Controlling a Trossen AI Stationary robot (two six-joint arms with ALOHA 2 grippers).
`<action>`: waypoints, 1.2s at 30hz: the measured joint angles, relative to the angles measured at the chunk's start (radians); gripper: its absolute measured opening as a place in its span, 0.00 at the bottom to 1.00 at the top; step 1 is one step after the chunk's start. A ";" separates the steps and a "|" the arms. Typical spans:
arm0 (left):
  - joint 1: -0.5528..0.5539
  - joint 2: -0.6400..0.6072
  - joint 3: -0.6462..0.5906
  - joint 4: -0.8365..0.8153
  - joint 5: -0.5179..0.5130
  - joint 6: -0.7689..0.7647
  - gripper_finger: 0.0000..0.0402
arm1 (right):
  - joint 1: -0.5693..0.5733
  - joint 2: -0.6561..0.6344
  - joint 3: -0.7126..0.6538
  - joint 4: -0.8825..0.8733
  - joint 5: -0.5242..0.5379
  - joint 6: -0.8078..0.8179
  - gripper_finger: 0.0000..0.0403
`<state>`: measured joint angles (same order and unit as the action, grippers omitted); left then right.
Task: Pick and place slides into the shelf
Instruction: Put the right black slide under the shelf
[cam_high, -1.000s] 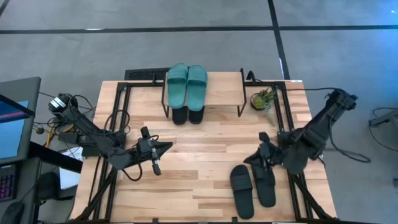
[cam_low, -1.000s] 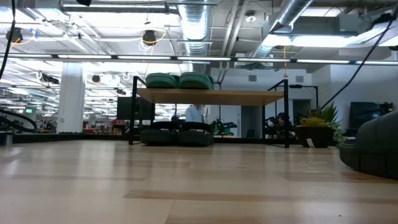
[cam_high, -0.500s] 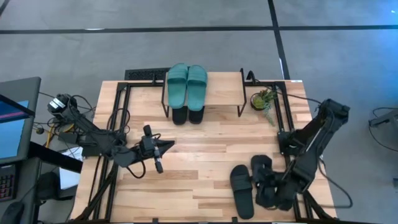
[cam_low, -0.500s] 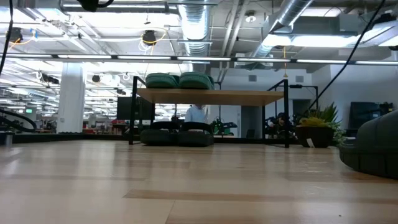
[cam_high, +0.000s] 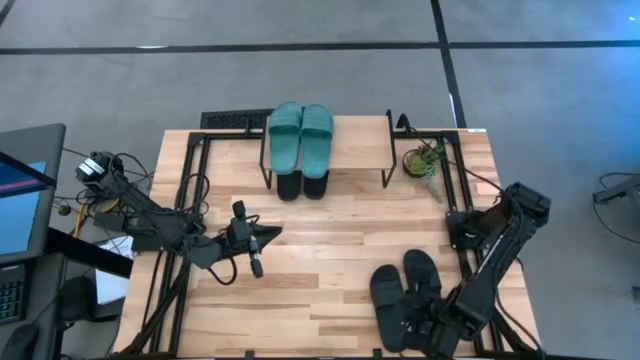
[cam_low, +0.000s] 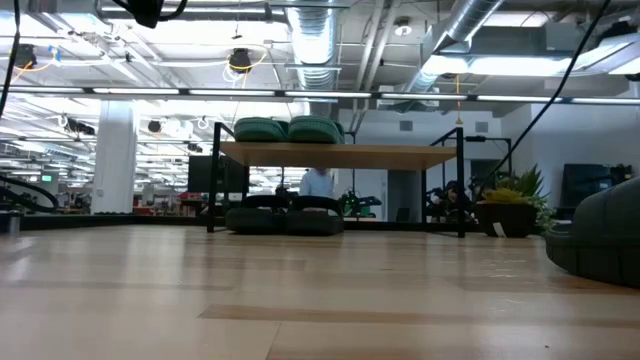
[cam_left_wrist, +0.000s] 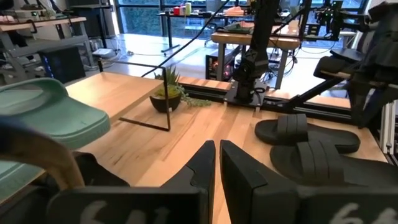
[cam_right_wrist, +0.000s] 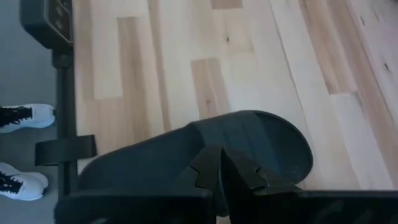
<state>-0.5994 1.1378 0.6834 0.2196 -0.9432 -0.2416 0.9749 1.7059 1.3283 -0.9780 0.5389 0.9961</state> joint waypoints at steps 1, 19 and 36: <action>0.000 0.000 0.000 -0.006 0.000 -0.005 0.03 | 0.000 0.005 0.008 0.000 -0.004 -0.007 0.06; -0.001 0.000 0.000 -0.050 0.056 -0.058 0.03 | 0.016 0.136 0.020 -0.061 -0.096 0.054 0.26; -0.001 0.000 0.000 -0.049 0.078 -0.082 0.03 | 0.012 0.246 0.079 -0.167 -0.035 0.076 0.27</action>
<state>-0.6003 1.1379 0.6834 0.1703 -0.8650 -0.3233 0.9864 1.9514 1.4071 -1.1454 0.5037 1.0722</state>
